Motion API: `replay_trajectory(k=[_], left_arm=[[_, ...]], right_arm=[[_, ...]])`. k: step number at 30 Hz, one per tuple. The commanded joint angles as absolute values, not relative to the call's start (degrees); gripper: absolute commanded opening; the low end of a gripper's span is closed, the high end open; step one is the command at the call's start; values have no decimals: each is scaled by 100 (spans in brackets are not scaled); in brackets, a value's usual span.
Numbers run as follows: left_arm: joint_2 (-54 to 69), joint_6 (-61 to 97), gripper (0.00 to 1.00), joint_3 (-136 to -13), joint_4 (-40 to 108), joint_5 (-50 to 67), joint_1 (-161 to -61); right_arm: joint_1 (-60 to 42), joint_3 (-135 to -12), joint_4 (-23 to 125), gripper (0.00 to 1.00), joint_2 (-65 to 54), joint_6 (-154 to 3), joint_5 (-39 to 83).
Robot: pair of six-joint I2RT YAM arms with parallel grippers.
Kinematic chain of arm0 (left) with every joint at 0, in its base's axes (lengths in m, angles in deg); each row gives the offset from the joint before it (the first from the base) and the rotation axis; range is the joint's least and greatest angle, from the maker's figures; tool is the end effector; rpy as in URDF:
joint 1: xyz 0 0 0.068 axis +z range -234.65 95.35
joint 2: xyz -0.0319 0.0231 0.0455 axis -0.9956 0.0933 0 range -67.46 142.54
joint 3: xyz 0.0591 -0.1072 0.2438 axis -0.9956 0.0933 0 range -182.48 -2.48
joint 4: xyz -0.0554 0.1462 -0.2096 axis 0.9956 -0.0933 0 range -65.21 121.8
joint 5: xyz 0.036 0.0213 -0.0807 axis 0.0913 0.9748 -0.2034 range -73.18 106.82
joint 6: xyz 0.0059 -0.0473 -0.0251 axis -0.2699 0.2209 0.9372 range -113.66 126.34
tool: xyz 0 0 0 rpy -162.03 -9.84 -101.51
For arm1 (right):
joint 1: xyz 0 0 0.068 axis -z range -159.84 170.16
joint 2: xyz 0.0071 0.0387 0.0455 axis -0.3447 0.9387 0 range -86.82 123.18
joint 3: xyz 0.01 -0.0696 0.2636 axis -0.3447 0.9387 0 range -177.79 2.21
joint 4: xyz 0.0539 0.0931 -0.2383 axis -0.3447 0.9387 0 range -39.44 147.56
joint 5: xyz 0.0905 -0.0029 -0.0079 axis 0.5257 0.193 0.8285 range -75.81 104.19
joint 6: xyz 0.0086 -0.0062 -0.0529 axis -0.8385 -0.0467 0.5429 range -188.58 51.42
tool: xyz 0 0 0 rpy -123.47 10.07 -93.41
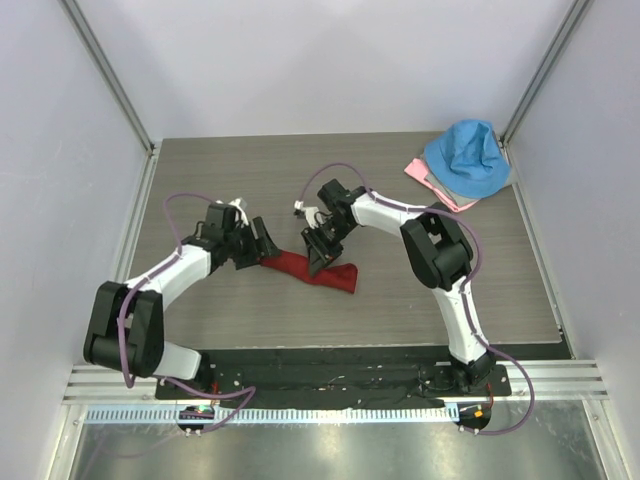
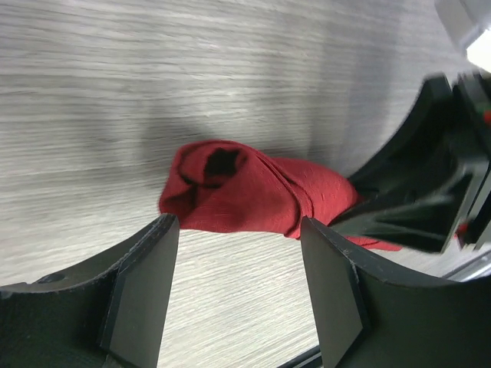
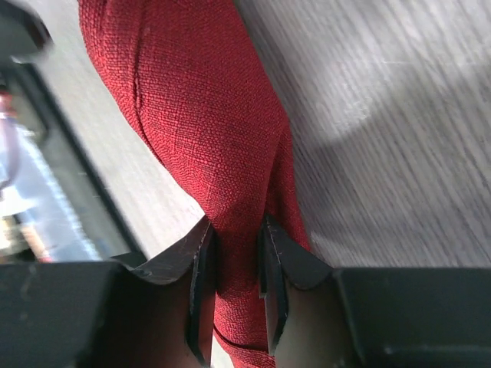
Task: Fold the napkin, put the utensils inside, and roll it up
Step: Roll the napkin with the utensil
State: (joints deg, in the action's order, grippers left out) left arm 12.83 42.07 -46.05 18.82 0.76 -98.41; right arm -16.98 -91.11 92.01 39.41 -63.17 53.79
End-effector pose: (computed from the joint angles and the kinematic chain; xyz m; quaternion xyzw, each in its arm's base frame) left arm 0.2674 -0.0756 0.1928 -0.1299 0.9217 -0.2619 0.2549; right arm 0.3384 0.2848 0.1459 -0.3811 0.8519 0.3578 0.0313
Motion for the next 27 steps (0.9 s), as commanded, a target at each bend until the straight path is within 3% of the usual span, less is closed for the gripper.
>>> replay_trajectory(k=[1,7,14,17,22,27], left_arm=[[1480,4106,69,-4537,2528,-155,-10020],[1875,4097,68,-4519,3021,-155,-10108],[2315,4088,55,-4510,3162,-59,-10117],[2438,4088,48,-4616,3074,3,-10117],[2561,4062,48,-4792,2820,38,-10126],[2658,4062,48,-4836,2740,-6,-10135]], right_arm=[[-1605,-9333,9564,31,4377,-6594,5840],[-1526,-9403,9617,31,4510,-6594,5849],[-1491,-9421,9608,36,4510,-6638,5683],[-1482,-9430,9608,48,4291,-6682,5446],[-1508,-9412,9425,70,3606,-6699,4988],[-1754,-8912,8705,82,2736,-6332,4235]])
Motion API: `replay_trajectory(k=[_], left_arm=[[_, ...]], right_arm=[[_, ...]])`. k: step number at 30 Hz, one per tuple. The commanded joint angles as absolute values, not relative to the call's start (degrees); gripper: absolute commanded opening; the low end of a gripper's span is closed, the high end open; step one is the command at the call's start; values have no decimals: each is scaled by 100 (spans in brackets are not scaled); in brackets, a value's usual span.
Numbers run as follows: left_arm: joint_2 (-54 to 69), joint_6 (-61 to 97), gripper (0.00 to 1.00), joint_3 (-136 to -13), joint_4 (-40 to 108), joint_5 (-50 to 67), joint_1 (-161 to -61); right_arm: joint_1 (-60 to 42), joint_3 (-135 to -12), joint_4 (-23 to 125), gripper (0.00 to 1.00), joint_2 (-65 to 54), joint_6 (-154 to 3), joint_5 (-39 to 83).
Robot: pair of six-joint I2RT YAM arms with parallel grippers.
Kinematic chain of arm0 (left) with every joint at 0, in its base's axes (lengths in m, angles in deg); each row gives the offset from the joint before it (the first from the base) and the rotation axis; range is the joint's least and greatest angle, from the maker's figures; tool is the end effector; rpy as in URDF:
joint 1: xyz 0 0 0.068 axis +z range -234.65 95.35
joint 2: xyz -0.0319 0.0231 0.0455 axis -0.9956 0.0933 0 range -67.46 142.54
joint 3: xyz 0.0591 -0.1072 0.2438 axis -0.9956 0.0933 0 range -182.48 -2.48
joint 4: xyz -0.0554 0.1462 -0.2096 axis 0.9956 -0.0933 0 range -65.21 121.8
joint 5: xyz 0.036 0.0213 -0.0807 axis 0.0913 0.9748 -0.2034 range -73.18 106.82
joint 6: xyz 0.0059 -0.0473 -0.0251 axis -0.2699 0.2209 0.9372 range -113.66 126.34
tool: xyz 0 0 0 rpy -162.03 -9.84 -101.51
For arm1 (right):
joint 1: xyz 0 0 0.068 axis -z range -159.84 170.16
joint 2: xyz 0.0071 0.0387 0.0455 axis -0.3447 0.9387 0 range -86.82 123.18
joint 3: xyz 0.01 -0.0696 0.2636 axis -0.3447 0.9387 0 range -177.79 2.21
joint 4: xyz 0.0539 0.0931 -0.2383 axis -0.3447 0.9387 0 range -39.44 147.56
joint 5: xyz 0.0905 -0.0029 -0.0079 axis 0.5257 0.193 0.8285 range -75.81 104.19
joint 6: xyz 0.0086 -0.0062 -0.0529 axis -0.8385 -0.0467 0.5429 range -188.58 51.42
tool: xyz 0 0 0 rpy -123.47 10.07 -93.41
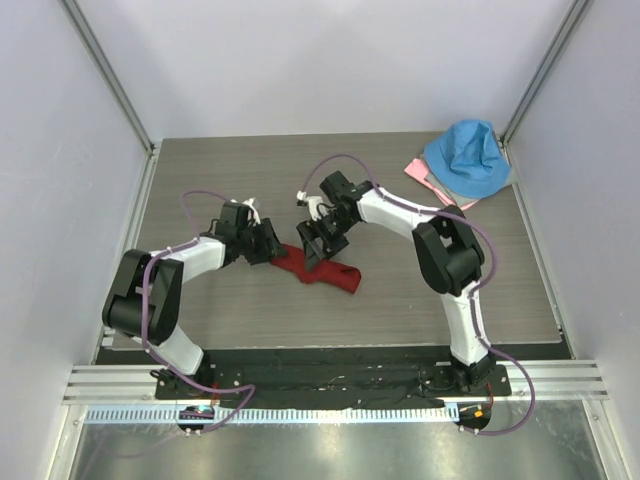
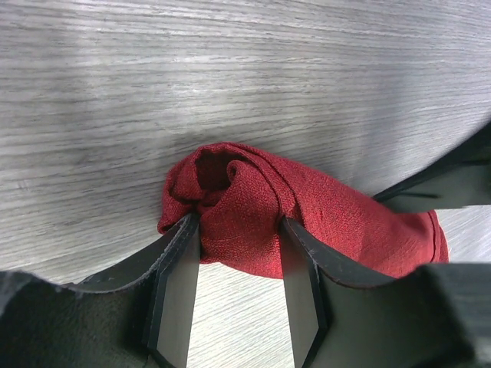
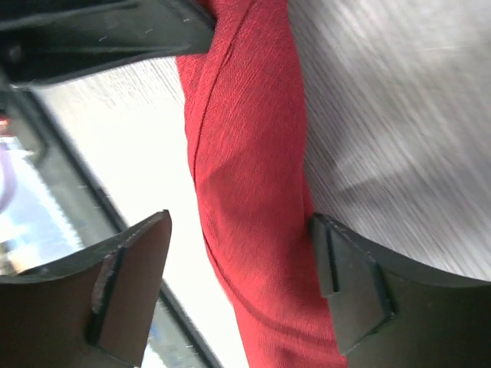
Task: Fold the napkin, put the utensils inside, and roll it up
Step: Roll the napkin with the utensil
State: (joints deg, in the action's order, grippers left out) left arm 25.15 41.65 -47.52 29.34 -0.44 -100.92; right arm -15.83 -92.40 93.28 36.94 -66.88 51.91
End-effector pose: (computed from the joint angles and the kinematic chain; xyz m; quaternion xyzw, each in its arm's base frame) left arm 0.2956 -0.0973 0.1541 -0.1031 0.9248 -0.2740 0.2429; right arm 0.3446 0.2772 0.1688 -0.3500 0.8680 0.3490 0.0483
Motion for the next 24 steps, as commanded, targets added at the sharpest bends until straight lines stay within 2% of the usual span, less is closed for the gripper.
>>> replay_trajectory(k=[1,2,7,13,24], left_arm=[[2649,4053,48,-4836,2740,-6,-10135],[2623,4053,48,-4836,2740,3,-10152],[2614,4062,48,-4862,2705,-15,-10152],[2579,4062,49,-4853,2670,-6,-10170],[2596,4062,49,-4950,2564,12,-10170]], right_arm=[[-1841,-8754,8285,84,2421,-6252,3997],[-1990,-8483,8125,88,2296,-6147,3812],[-2492,-7910,7456,95,1961,-5417,2722],[-2870,-7417,6779,96,2023,-5021,1851],[-3310,-7277,6542,96,2208,-4748,1446]])
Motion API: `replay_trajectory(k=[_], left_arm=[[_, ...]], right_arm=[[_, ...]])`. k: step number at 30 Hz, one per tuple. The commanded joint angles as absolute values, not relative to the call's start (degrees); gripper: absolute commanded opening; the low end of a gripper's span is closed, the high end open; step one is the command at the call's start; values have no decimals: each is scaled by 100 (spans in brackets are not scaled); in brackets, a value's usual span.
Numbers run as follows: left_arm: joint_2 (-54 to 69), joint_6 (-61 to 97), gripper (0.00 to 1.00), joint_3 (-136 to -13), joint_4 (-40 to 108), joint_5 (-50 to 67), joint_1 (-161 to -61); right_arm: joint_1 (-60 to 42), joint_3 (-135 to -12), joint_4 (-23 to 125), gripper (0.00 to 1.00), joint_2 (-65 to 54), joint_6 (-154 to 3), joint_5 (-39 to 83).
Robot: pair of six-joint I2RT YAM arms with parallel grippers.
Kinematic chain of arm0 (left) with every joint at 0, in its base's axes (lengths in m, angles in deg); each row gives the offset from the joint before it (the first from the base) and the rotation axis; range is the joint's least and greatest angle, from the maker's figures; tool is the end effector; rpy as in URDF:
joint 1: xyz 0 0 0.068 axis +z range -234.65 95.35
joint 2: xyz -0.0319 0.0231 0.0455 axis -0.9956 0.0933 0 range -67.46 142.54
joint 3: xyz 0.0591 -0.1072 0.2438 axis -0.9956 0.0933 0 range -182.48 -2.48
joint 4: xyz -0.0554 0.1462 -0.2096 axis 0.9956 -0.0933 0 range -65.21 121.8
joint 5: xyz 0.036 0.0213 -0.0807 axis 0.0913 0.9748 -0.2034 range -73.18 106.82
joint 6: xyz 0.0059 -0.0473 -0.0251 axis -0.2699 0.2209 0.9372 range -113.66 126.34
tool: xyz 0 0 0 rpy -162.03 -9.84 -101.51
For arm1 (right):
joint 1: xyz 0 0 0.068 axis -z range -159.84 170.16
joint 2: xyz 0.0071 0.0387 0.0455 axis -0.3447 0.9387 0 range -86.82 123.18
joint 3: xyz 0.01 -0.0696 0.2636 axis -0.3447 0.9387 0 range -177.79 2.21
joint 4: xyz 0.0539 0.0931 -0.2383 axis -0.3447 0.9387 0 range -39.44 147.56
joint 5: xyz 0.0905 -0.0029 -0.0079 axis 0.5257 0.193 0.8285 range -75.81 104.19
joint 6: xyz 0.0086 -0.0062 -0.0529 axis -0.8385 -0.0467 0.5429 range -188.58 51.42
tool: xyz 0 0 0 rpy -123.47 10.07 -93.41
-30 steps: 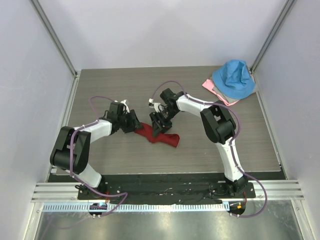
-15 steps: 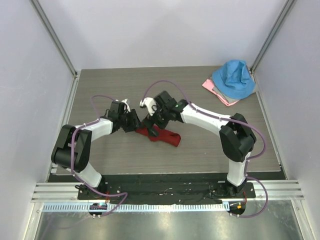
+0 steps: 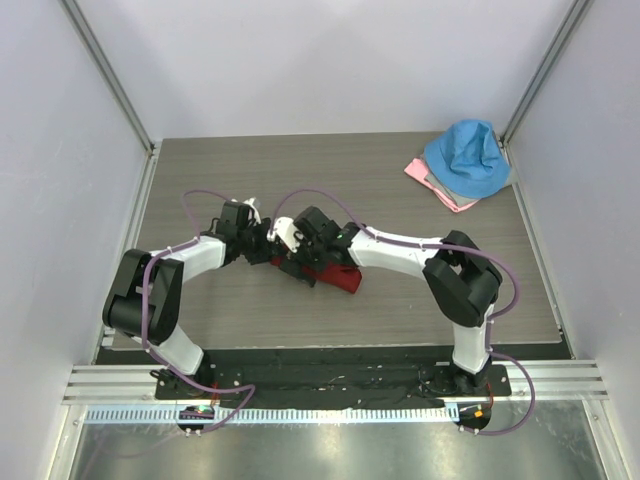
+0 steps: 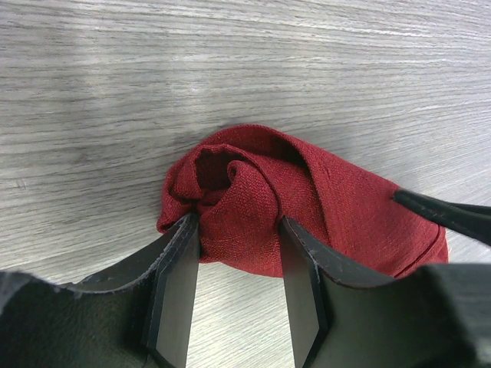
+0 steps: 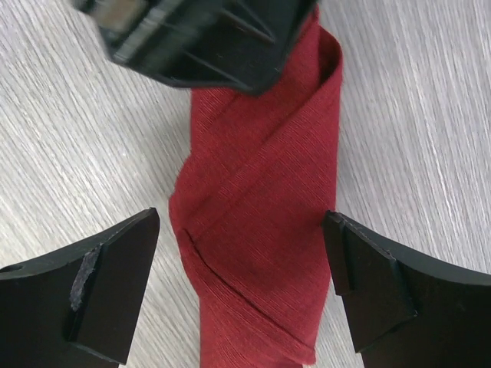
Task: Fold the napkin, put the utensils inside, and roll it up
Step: Roll the napkin with the utensil
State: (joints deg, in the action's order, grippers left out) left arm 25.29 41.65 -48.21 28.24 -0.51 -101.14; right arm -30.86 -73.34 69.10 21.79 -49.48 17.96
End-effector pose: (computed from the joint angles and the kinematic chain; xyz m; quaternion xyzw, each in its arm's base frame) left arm 0.2963 -0.0988 0.1554 -0.1020 0.9265 -0.2732 0.2380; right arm 0.2563 0.3204 0.1944 -0.5510 0.7664 0.1203 0.3074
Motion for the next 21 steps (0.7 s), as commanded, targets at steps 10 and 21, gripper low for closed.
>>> replay_trajectory(k=[10,21], left_arm=[[2570,4071,49,-4950,2520,55,-10161],[2579,4080,49,-4968,2476,82,-10161]], right_arm=[[-3407,-7347,6884,92,2138,-4959,1630],[-3556,-7346,6963,91,1470,-5135,2052]])
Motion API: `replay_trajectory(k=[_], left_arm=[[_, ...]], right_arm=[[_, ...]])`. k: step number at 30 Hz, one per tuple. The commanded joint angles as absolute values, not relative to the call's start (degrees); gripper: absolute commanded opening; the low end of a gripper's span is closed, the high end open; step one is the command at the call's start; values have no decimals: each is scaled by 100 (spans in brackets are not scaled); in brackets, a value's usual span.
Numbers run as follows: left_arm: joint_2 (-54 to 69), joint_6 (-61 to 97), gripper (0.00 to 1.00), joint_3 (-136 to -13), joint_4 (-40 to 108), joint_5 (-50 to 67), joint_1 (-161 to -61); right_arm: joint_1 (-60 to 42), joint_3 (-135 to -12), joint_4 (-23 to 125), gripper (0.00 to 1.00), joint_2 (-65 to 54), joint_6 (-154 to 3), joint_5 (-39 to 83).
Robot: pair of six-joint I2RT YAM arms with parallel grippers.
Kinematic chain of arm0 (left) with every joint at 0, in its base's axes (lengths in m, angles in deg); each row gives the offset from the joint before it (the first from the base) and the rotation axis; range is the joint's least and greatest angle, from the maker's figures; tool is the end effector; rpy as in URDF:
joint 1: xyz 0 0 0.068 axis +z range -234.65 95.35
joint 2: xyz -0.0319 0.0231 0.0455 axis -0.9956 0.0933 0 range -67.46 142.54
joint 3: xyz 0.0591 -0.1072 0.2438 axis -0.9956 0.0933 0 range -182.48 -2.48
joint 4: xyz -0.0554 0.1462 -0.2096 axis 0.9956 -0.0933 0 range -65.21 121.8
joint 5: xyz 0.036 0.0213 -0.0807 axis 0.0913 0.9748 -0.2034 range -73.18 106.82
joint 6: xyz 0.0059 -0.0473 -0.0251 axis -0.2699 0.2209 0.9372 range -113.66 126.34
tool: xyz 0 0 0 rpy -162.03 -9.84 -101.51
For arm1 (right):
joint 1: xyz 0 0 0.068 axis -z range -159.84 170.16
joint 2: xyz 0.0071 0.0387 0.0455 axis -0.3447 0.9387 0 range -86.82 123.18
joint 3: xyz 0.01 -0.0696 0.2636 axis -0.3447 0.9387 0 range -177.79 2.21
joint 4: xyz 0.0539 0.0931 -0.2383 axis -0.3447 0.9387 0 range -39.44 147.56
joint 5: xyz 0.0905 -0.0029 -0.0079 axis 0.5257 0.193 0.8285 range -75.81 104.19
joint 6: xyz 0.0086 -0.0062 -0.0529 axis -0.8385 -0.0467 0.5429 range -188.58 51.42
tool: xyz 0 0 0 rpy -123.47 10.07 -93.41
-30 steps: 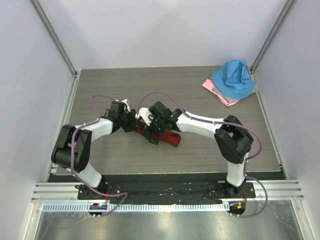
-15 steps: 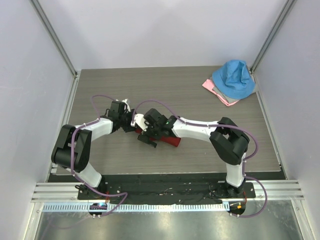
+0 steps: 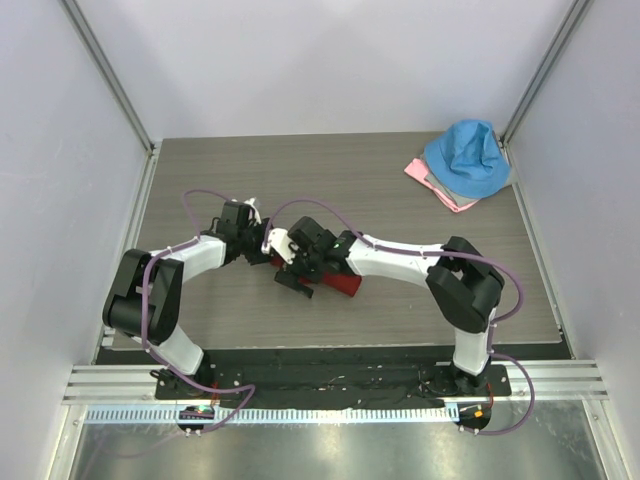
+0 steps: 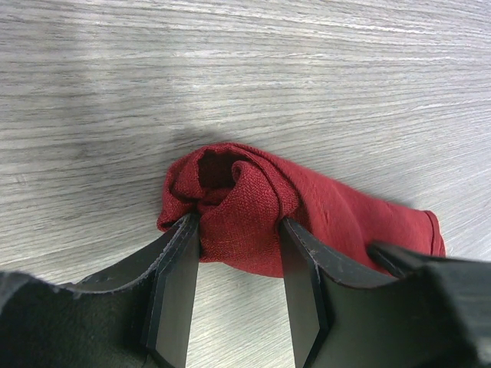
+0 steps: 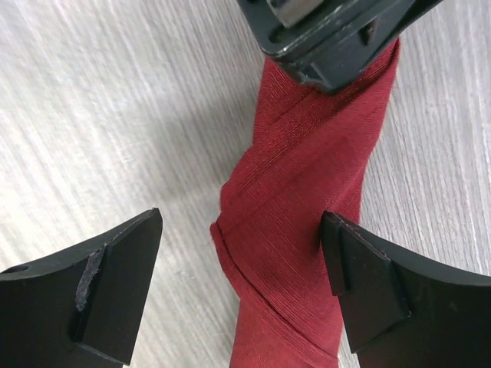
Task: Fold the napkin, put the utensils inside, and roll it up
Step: Roll the napkin with the utensil
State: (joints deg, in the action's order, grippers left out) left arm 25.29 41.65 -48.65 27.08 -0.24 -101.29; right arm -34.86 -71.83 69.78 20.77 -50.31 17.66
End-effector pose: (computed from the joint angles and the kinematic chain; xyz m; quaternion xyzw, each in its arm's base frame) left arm 0.2961 -0.0994 0.1561 -0.1029 0.9287 -0.2693 0.2333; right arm 0.2295 0.3317 0.1924 -0.5731 0.7543 0.1278 0.2936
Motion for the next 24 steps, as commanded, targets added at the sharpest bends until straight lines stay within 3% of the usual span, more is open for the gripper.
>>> replay_trajectory(k=[1,13,24], left_arm=[[2596,4080,49,-4968,2476,73,-10170],[2526,4088,49,-4941,2459,82,-10161],[2465,4071,49,-4967,2380,117,-10161]], right_arm=[[-3556,-7381,6972,92,1417,-5118,2122],[-3117,-7663,6893,97,1916,-4758,1446],[-2976,-7707,6875,97,2471,-4774,2219]])
